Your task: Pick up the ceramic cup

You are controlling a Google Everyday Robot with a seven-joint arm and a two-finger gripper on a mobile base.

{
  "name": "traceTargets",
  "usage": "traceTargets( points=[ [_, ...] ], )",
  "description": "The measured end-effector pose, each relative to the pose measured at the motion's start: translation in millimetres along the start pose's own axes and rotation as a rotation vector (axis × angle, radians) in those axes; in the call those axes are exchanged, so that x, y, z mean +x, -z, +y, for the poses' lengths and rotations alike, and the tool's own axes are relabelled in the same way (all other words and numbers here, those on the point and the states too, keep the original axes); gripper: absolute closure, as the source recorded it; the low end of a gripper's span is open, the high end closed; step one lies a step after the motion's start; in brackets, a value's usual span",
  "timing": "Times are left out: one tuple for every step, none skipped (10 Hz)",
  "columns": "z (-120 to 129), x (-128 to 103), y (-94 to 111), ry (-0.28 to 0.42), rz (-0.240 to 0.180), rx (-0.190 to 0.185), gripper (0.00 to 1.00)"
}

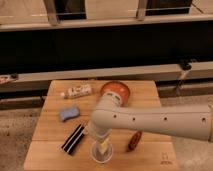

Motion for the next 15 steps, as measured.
traceTargets(
  points=[
    [1, -2, -7, 0.005, -0.011, -0.002, 0.20],
    [1, -6, -14, 0.017, -0.019, -0.004, 0.20],
    [1, -9, -19, 0.025, -0.022, -0.006, 0.20],
    [1, -13, -26, 0.042, -0.023, -0.006, 0.20],
    [2, -15, -30, 0.056, -0.020, -0.001, 0.20],
    [2, -16, -33, 0.067, -0.016, 0.006, 0.20],
    [2, -19, -35, 0.089, -0.006, 0.022, 0.20],
    [3, -22, -37, 0.110, 0.007, 0.040, 0.20],
    [3, -23, -38, 0.128, 0.023, 0.057, 0.20],
    [3, -23, -40, 0.140, 0.035, 0.067, 0.20],
    [3, -24, -41, 0.153, 0.051, 0.074, 0.20],
    [2, -25, -43, 0.161, 0.071, 0.075, 0.20],
    [1, -26, -45, 0.166, 0.085, 0.072, 0.20],
    [-2, -27, -47, 0.174, 0.112, 0.064, 0.20],
    [-5, -27, -49, 0.180, 0.131, 0.059, 0.20]
  ],
)
